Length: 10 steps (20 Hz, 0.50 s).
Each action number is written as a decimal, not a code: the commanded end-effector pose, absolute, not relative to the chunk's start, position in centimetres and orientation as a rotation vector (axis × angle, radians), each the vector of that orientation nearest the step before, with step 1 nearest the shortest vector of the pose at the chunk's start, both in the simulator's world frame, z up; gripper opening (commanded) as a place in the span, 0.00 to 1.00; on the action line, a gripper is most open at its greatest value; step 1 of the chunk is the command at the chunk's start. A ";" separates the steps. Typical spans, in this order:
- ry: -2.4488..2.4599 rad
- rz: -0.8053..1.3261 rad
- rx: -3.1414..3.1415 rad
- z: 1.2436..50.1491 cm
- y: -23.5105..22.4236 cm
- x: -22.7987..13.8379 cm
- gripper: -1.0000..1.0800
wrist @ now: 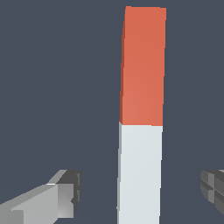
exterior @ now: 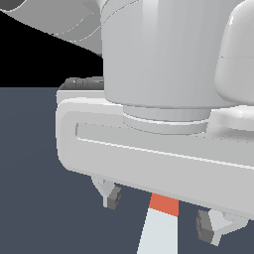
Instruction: Insert the peg into the horizontal hole in a box.
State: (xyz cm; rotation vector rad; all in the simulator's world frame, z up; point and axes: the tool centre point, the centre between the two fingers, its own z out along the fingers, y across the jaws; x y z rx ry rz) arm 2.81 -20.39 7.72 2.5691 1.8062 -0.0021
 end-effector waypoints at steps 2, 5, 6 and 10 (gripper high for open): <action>1.776 0.000 2.590 7.1 -21.8 2.9 0.96; 1.767 0.000 2.597 6.9 -22.2 2.9 0.96; 1.767 0.000 2.597 6.9 -22.2 2.9 0.96; 1.768 -0.002 2.597 6.7 -22.2 2.9 0.96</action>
